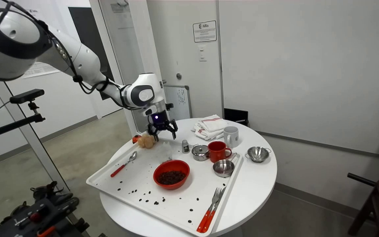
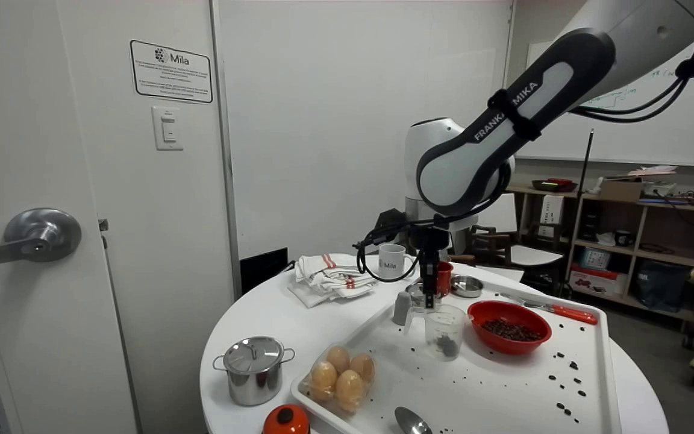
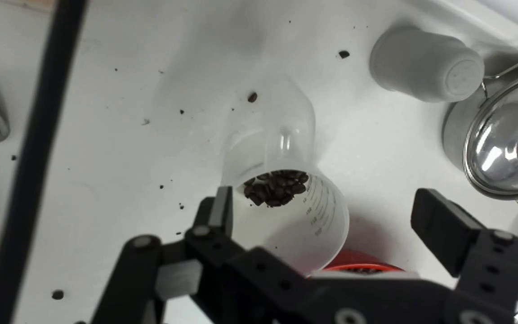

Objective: Pour the contents of the cup into the bowl

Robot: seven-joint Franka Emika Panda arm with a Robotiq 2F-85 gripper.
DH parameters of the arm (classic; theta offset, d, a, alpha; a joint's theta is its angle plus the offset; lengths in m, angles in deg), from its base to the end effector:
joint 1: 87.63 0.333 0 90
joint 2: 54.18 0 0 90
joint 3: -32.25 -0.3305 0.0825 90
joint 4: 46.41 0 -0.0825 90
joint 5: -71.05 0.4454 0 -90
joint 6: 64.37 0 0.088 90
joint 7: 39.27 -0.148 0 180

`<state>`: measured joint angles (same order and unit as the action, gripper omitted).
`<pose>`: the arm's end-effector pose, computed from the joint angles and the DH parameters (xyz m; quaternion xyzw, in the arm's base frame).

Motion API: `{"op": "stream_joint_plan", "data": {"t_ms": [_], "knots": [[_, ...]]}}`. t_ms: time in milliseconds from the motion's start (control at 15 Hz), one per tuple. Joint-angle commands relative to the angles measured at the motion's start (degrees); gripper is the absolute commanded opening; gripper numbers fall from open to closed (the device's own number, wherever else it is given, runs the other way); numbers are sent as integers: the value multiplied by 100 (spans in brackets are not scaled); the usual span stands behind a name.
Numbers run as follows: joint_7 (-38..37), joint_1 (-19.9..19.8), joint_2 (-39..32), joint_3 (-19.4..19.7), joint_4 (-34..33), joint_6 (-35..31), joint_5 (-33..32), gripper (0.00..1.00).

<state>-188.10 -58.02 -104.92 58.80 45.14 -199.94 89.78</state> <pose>0.7347 0.0731 0.0727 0.2502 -0.9660 0.0624 0.0198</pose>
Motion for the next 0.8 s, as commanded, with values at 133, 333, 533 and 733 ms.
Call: {"op": "stream_joint_plan", "data": {"t_ms": [133, 333, 533, 733], "knots": [[0, 82, -354, 103, -431, 246, 109, 100], [0, 23, -415, -11, -526, 258, 46, 100], [0, -11, -457, -76, -594, 260, 10, 100], [40, -61, -501, -149, -655, 276, 10, 89]]}}
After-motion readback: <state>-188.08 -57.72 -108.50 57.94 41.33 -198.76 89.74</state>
